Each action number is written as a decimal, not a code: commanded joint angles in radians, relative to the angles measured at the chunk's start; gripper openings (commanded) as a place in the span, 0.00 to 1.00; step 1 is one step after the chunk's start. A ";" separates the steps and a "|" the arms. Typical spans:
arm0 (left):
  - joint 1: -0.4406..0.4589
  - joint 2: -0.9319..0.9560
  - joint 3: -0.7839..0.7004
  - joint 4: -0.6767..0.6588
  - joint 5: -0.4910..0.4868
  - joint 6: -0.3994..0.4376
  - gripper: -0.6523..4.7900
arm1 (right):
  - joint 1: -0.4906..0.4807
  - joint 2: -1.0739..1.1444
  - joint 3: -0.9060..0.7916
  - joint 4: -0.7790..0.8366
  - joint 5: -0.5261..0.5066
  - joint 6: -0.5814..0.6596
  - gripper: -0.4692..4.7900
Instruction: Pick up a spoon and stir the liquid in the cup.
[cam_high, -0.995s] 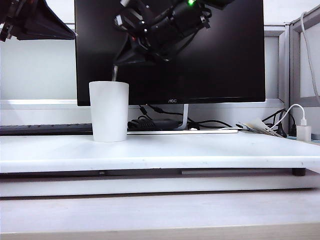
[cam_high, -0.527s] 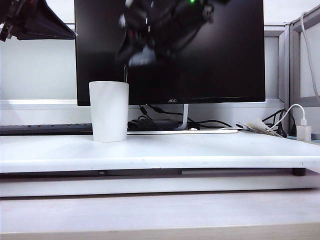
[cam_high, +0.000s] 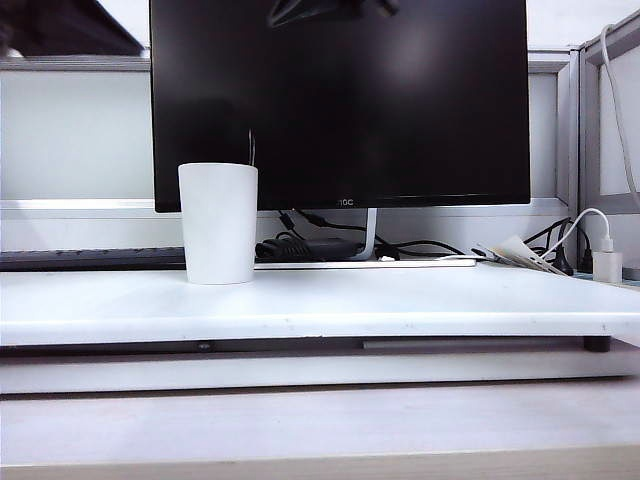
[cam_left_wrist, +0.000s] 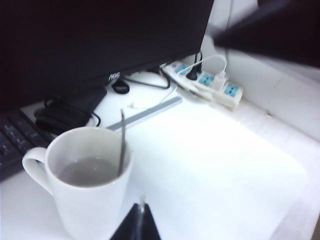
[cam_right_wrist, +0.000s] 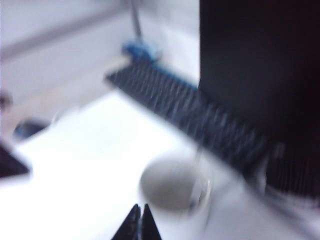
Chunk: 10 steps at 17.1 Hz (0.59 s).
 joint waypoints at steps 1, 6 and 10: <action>0.000 -0.140 -0.111 0.017 -0.028 -0.032 0.11 | 0.023 -0.126 -0.148 0.007 0.027 -0.001 0.08; 0.000 -0.464 -0.319 0.056 -0.200 -0.171 0.11 | 0.094 -0.488 -0.616 0.286 0.282 0.100 0.08; -0.002 -0.722 -0.470 0.084 -0.355 -0.243 0.11 | 0.192 -0.653 -0.782 0.328 0.412 0.108 0.08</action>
